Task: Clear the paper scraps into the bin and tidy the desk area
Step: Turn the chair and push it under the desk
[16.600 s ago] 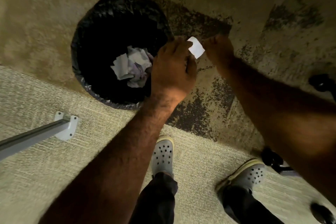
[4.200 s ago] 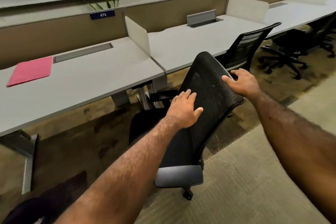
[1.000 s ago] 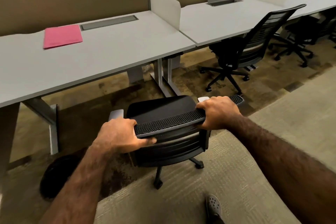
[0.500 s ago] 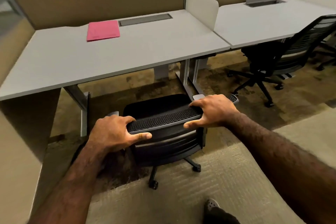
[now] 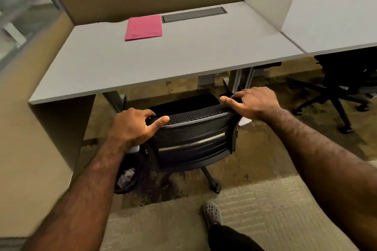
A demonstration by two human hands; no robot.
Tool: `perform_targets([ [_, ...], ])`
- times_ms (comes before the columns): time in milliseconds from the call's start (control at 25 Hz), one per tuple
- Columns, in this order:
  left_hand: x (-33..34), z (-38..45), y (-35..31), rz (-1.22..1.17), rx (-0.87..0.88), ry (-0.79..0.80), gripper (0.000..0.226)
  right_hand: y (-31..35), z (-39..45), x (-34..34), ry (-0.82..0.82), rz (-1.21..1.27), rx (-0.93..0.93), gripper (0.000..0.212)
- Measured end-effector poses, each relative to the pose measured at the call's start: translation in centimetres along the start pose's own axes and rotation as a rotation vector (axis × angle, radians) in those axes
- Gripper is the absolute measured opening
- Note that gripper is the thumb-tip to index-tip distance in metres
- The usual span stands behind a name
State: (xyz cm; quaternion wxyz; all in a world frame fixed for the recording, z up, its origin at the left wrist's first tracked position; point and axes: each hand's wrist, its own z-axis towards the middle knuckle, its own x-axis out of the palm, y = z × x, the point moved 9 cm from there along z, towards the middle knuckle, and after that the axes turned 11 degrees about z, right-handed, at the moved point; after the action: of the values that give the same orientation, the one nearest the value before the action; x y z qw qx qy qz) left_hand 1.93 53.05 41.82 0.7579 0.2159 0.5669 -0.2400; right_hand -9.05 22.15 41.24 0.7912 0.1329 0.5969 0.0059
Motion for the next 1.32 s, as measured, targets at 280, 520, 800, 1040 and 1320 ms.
perform_targets([
  [280,1.6,6.9,4.4,0.116,-0.183,0.024,0.068,-1.1,8.7,2.3,0.037,0.008,0.044,0.102],
  [520,3.9,12.3,7.7,0.054,-0.269,0.043,0.049,-1.3,15.0,3.9,0.057,0.035,0.013,0.099],
  [800,5.6,17.3,10.3,0.025,-0.286,-0.021,0.040,-1.6,20.4,5.7,0.100,0.005,0.012,0.101],
  [1040,6.4,19.7,11.3,0.006,-0.293,-0.032,0.043,-1.9,22.7,6.1,0.110,0.016,0.016,0.093],
  [1320,7.0,20.9,12.7,-0.024,-0.295,-0.007,0.046,-1.4,23.8,6.1,0.090,0.006,0.048,0.092],
])
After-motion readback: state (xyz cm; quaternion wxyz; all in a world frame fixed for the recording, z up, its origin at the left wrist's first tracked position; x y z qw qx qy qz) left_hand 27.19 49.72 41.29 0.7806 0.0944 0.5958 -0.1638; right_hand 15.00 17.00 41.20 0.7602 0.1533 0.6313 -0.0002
